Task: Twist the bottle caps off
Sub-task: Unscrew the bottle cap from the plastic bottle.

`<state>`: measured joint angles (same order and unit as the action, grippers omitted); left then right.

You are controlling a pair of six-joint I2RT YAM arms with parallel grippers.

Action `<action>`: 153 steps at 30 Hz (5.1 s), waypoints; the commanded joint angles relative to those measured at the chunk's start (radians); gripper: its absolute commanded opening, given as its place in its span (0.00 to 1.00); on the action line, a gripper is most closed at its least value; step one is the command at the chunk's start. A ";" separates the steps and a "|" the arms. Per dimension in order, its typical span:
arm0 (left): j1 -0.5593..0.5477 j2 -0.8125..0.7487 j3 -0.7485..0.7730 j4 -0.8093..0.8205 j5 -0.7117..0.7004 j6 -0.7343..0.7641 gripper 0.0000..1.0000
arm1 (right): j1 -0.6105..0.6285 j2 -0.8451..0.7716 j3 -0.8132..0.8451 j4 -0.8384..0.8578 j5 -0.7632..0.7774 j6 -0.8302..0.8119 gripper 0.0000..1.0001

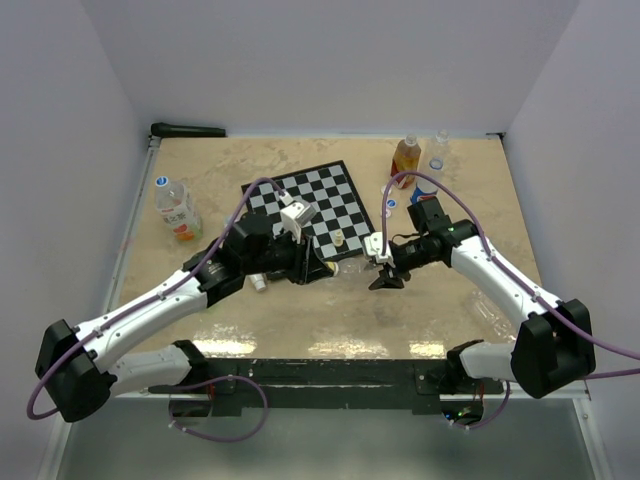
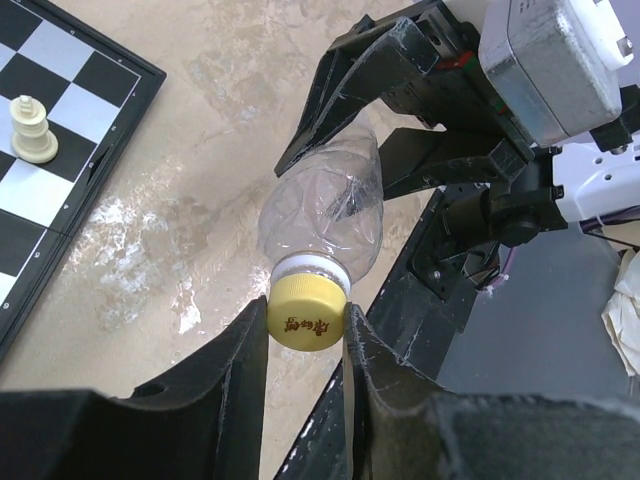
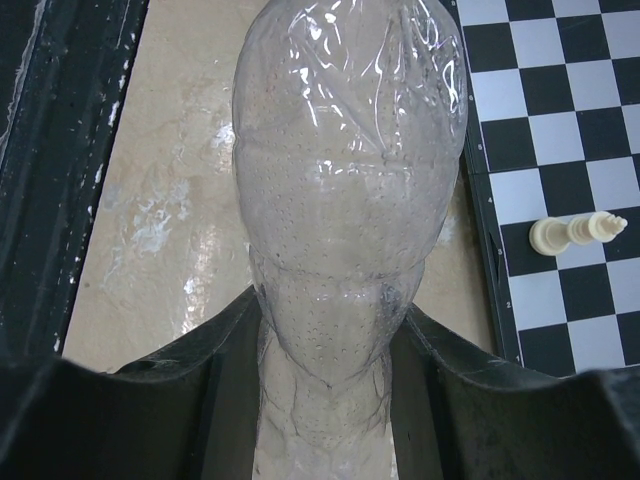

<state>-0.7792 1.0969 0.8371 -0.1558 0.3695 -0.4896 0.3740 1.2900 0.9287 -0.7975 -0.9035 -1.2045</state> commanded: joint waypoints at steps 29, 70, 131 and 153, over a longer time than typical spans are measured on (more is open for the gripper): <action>0.011 -0.166 -0.070 0.098 0.141 1.154 0.91 | -0.007 0.009 0.004 -0.052 0.072 0.016 0.01; 0.005 0.093 -0.013 0.111 0.339 1.069 0.39 | -0.007 0.008 0.004 -0.051 0.074 0.017 0.01; 0.028 -0.259 -0.133 0.205 0.080 1.008 0.96 | -0.007 -0.006 0.002 -0.046 0.081 0.020 0.02; 0.026 -0.183 -0.162 0.177 0.152 1.138 0.96 | -0.006 -0.003 0.001 -0.042 0.086 0.022 0.02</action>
<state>-0.7528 0.9031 0.6708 0.0120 0.4816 0.5900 0.3660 1.3003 0.9272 -0.8421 -0.8028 -1.1893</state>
